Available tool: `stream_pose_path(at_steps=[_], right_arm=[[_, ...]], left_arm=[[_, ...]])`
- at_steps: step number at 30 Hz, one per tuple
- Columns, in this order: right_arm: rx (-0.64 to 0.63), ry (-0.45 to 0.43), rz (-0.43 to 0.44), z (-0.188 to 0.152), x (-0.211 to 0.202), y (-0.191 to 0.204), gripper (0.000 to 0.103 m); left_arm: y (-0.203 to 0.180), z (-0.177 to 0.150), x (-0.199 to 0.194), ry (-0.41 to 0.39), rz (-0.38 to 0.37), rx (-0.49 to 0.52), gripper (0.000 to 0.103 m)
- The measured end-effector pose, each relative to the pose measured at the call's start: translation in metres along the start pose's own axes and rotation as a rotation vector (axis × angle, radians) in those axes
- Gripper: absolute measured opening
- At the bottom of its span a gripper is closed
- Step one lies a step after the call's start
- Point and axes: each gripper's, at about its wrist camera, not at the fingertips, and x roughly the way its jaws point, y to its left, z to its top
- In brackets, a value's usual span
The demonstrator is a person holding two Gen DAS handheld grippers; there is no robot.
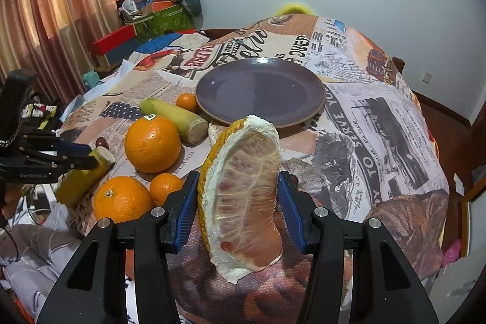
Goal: Organize fruits
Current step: 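Grasp the pale yellow cylinder with the left gripper while right lifts the pomelo segment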
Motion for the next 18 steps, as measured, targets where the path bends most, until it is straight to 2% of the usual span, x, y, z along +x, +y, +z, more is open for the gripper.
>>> stream_pose_path(at_steps=[4,11,14,18], right_arm=[[-0.008,0.002,0.001,0.0,-0.001,0.001,0.048],[-0.003,0.001,0.006,-0.001,-0.001,0.001,0.048],[0.001,0.001,0.007,-0.001,0.0,0.002,0.048],[0.003,0.001,0.006,-0.001,0.0,0.002,0.048]], left_arm=[[-0.005,-0.002,0.001,0.011,0.019,0.03,0.032],[-0.001,-0.011,0.016,0.093,0.017,0.023,0.038],[0.001,-0.009,0.021,0.084,0.007,-0.005,0.039],[-0.003,-0.005,0.02,0.062,0.008,0.022,0.039]])
